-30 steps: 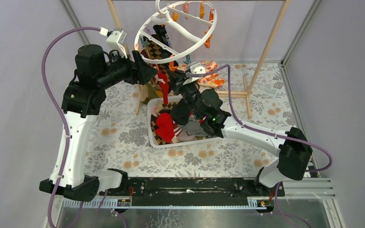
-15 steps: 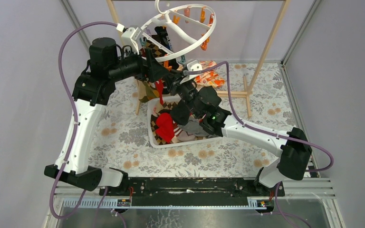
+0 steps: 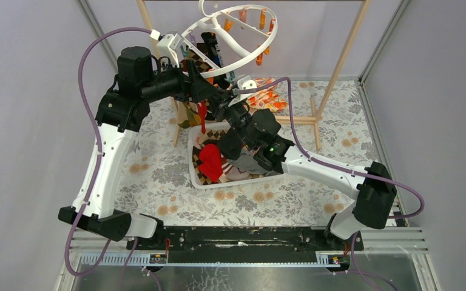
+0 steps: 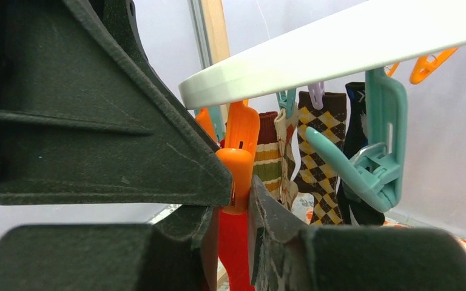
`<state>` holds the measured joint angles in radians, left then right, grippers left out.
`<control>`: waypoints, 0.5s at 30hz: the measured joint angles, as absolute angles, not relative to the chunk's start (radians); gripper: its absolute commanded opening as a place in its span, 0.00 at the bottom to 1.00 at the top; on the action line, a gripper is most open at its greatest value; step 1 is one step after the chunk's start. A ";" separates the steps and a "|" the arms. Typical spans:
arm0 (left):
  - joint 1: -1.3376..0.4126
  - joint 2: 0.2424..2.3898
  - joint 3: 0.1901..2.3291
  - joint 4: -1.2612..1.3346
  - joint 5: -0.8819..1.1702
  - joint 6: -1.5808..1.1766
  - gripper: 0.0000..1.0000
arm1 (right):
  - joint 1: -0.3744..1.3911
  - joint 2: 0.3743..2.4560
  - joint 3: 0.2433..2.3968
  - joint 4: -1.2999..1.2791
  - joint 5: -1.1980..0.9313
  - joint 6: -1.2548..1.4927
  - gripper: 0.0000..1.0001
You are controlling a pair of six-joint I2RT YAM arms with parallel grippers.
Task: Clip the socks to the hanger
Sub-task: Open the clamp at the hanger.
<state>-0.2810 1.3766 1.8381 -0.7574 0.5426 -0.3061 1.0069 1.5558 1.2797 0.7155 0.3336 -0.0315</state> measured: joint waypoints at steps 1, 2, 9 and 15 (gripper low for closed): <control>-0.281 1.377 1.838 -0.757 0.543 -0.311 0.70 | 1.007 1.556 1.280 0.716 0.331 -0.030 0.00; -0.281 1.378 1.838 -0.756 0.543 -0.320 0.68 | 1.007 1.556 1.280 0.717 0.329 -0.028 0.00; -0.282 1.379 1.832 -0.713 0.544 -0.367 0.67 | 1.007 1.555 1.280 0.739 0.327 0.011 0.00; -0.282 1.382 1.830 -0.688 0.543 -0.384 0.67 | 1.005 1.555 1.280 0.747 0.319 0.037 0.00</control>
<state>-0.2817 1.3819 1.8301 -0.6880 0.5434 -0.3840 1.0050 1.5555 1.2797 0.7467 0.3191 0.0368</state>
